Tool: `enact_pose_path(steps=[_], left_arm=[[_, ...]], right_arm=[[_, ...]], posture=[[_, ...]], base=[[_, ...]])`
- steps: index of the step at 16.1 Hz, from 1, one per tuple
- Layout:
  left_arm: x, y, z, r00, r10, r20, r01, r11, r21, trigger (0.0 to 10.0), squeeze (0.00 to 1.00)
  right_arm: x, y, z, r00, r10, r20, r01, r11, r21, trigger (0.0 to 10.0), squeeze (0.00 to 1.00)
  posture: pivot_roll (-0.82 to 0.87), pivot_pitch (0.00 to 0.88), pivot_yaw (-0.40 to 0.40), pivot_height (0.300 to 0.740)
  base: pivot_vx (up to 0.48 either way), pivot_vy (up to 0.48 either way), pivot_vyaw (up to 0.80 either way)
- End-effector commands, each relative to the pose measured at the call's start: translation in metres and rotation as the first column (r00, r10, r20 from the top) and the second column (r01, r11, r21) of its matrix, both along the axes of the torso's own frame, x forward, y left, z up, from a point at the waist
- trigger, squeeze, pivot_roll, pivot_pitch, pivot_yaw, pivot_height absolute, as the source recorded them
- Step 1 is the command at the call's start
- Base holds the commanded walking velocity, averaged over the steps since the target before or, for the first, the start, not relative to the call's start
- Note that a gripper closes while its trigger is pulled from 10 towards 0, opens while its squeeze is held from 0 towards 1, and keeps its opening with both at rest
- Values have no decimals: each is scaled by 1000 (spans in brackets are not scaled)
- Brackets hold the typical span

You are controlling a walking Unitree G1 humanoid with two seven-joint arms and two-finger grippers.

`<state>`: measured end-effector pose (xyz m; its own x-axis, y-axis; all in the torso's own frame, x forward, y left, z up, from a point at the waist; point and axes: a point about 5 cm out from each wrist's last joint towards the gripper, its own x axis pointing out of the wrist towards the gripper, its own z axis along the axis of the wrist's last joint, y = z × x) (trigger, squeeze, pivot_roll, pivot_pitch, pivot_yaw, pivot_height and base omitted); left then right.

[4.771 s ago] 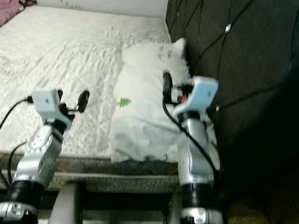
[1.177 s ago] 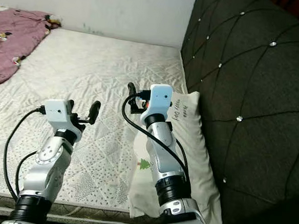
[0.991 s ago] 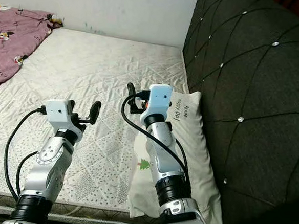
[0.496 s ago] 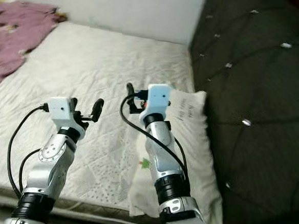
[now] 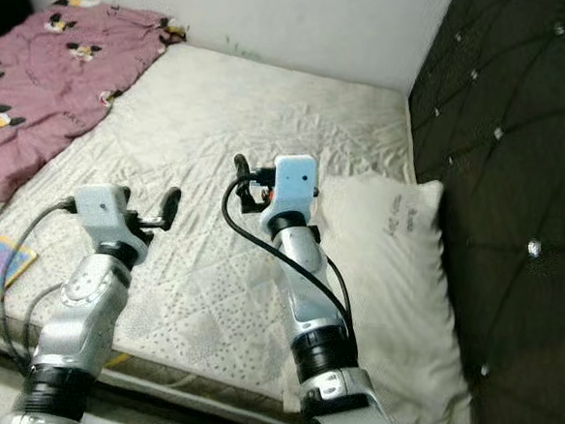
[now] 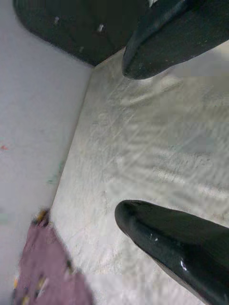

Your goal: Clean up the room

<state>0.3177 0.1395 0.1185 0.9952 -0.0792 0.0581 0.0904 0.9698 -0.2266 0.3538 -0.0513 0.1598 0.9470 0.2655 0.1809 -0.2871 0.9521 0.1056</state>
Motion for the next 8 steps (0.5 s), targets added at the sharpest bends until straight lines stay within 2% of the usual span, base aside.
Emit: enact_pose_path(steps=[1,8], left_arm=[[2,-2,2,1000,-12,2,12,1000,15,10000,0],[3,-3,3,1000,-12,5,12,1000,20,10000,0]], right_arm=[[1,9,8,1000,12,21,-13,1000,19,10000,0],[2,8,8,1000,7,21,-7,1000,17,10000,0]], posture=[[19,44,-61,740],[19,44,-60,740]], base=[[0,480,0],[0,480,0]])
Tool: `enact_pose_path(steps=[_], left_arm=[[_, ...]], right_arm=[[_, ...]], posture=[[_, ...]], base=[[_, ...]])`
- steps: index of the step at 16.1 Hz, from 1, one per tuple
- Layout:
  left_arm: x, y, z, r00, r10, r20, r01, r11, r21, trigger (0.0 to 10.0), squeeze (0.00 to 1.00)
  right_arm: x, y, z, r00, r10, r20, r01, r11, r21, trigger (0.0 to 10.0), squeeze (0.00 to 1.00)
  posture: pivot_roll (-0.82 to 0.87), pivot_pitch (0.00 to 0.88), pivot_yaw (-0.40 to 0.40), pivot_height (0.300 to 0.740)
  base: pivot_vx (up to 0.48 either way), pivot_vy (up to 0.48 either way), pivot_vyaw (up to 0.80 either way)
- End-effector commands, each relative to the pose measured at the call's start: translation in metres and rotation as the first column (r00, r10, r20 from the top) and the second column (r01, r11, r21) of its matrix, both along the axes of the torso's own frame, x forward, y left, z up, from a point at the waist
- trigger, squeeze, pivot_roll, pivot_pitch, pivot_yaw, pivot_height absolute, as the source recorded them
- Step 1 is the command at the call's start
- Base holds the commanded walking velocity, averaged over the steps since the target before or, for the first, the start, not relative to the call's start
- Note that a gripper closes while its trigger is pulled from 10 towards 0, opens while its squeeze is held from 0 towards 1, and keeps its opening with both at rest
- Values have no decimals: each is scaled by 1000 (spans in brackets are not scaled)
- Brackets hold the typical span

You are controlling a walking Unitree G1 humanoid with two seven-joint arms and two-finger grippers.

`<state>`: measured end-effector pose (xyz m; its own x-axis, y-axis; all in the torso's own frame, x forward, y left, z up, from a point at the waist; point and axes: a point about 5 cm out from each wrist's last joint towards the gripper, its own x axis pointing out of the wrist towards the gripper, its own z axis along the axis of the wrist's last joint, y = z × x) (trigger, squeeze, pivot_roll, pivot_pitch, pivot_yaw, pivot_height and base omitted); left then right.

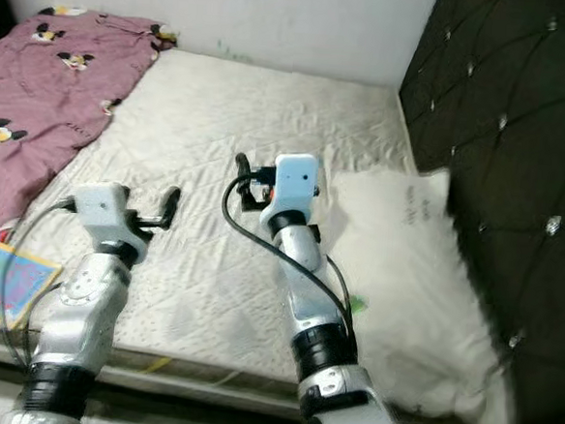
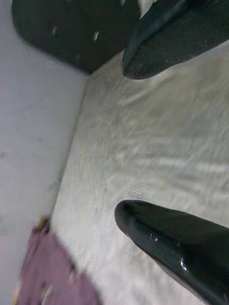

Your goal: Clean up the room

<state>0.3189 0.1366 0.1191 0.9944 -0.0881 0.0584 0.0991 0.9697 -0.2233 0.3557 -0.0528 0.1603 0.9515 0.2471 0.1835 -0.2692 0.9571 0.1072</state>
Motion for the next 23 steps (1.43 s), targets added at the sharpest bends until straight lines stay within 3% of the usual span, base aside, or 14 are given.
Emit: enact_pose_path(steps=[1,5,19,20,23], left_arm=[[2,0,2,1000,-4,5,4,1000,17,10000,0],[2,-1,3,1000,-5,7,4,1000,16,10000,0],[6,-1,4,1000,-7,14,6,1000,26,10000,0],[5,1,4,1000,-4,16,3,999,32,10000,0],[-8,21,-7,999,43,2,-43,996,82,10000,0]], right_arm=[[0,10,7,1000,25,18,-25,1000,15,10000,0],[1,9,5,1000,20,0,-20,1000,24,10000,0],[2,9,1,1000,28,-12,-28,1000,3,10000,0],[3,7,0,1000,25,-12,-25,1000,-5,10000,0],[-3,-26,-23,998,-33,-55,29,997,-70,10000,0]], posture=[[18,43,-61,740],[18,42,-61,740],[19,15,-60,740],[25,12,-62,740],[30,15,-63,740]], base=[[0,480,0],[0,480,-575],[0,480,0],[0,480,0],[0,480,0]])
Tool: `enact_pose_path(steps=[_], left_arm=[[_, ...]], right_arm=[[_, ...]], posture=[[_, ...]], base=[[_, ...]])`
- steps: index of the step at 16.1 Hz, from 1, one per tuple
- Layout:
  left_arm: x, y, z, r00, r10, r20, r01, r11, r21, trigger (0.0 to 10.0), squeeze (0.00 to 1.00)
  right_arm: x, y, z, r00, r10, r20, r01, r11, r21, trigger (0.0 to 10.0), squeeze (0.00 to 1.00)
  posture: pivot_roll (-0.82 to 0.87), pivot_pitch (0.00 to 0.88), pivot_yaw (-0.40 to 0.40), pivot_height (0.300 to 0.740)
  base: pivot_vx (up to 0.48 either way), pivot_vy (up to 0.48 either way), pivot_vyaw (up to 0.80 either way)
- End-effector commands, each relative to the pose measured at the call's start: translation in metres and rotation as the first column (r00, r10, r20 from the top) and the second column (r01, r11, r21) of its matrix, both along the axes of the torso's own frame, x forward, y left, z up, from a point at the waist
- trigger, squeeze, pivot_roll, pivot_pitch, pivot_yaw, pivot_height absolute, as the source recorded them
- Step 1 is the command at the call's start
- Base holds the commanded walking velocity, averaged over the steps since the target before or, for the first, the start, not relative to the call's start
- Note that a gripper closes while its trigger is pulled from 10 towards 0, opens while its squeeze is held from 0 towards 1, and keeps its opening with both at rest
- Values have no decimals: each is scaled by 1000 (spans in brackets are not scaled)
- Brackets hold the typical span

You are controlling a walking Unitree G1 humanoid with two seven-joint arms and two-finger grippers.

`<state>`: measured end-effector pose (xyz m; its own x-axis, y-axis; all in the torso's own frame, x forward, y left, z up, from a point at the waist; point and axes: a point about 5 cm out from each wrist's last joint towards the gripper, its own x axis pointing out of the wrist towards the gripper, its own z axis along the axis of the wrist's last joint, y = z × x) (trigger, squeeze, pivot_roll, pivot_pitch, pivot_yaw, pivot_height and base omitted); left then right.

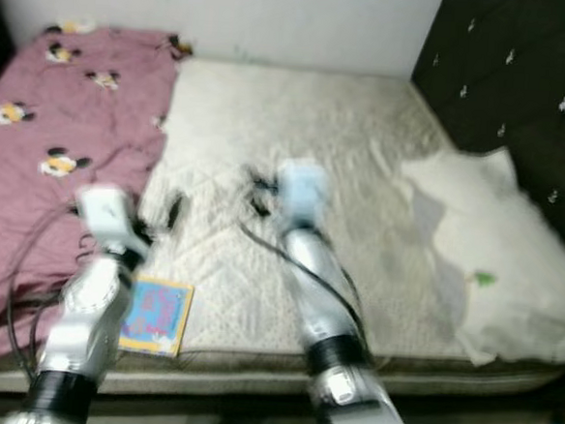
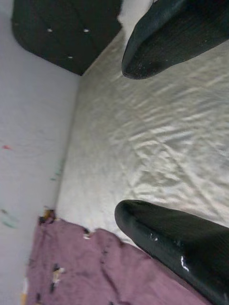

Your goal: Clean up the room

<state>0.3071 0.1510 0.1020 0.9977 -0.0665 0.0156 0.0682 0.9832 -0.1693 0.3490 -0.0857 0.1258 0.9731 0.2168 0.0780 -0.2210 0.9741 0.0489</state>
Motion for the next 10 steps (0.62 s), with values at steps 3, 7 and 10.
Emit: enact_pose_path(steps=[3,7,10], left_arm=[[-16,27,0,997,63,37,-66,993,94,10000,0],[-38,39,-2,996,66,59,-75,983,168,10000,0],[-50,41,-5,996,72,52,-81,980,184,10000,0]], right_arm=[[-14,-26,-6,1000,-10,-5,10,999,-33,10000,0],[-40,-60,-8,1000,-25,-6,25,997,-76,10000,0],[-57,-66,-7,1000,9,-10,-10,995,-104,10000,0]], posture=[[17,29,-60,740],[7,37,-64,740],[5,38,-64,740]], base=[[0,480,0],[0,478,0],[0,391,0]])
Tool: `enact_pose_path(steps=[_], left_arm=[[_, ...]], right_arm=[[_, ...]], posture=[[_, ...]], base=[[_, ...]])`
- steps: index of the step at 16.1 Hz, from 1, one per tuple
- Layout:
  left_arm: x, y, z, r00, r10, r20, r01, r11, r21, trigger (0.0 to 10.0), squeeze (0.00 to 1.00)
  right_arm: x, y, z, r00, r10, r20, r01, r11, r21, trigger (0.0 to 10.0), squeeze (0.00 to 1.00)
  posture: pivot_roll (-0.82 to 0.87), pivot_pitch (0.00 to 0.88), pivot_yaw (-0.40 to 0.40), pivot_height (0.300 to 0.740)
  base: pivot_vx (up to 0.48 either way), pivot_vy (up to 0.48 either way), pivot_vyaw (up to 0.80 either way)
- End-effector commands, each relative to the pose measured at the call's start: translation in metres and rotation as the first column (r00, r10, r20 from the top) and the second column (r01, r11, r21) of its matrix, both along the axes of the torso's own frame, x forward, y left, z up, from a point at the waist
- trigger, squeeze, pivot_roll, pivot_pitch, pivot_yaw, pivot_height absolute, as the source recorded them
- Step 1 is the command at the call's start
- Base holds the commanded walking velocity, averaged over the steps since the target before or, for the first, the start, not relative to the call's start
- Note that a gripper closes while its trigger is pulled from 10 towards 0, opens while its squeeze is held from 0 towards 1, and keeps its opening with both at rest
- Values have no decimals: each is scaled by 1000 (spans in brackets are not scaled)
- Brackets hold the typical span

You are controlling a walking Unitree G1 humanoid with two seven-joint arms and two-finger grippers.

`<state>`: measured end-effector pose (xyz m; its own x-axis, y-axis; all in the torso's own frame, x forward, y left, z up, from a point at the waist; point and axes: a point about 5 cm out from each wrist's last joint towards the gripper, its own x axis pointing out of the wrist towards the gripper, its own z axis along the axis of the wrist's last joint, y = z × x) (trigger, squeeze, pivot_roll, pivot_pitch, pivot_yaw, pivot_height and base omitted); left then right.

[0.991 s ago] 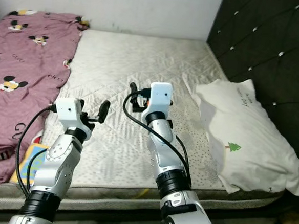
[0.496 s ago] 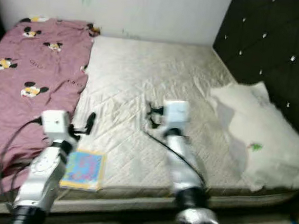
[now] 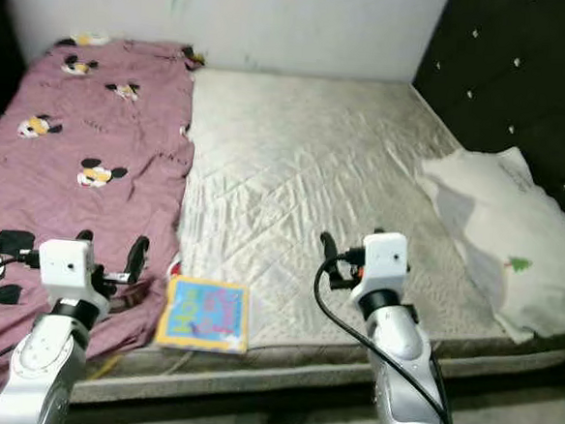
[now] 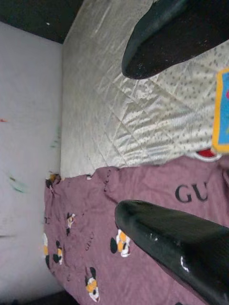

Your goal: Clean up the room

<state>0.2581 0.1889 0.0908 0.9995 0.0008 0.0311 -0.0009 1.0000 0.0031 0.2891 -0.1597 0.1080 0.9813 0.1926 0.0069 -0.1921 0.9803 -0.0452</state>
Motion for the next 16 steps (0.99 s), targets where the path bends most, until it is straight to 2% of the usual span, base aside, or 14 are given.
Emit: enact_pose_path(steps=[1,4,8,12,13,16], left_arm=[[-1,3,6,1000,8,23,-9,1000,11,10000,0],[2,3,10,999,26,43,-27,999,19,10000,0],[11,-1,16,998,6,55,-5,1000,-8,10000,0],[16,-1,18,998,9,58,-7,999,-38,10000,0],[17,-2,18,998,7,56,-5,999,-45,10000,0],[18,-2,17,999,8,53,-6,999,-51,10000,0]], right_arm=[[1,7,11,998,44,36,-44,999,-4,10000,0],[-5,4,7,998,58,14,-58,998,-27,10000,0],[-1,3,9,999,51,0,-51,998,-30,10000,0],[-1,4,10,999,45,-8,-45,998,-37,10000,0],[0,4,9,999,43,-8,-43,998,-39,10000,0],[1,4,9,999,44,-10,-45,998,-41,10000,0]], posture=[[5,37,-65,740],[4,30,-59,740],[3,22,-54,740],[-3,19,-51,740],[-3,19,-51,740],[-1,17,-50,740]], base=[[0,330,0],[0,0,0],[0,0,0],[0,0,-800],[0,0,0],[0,401,0]])
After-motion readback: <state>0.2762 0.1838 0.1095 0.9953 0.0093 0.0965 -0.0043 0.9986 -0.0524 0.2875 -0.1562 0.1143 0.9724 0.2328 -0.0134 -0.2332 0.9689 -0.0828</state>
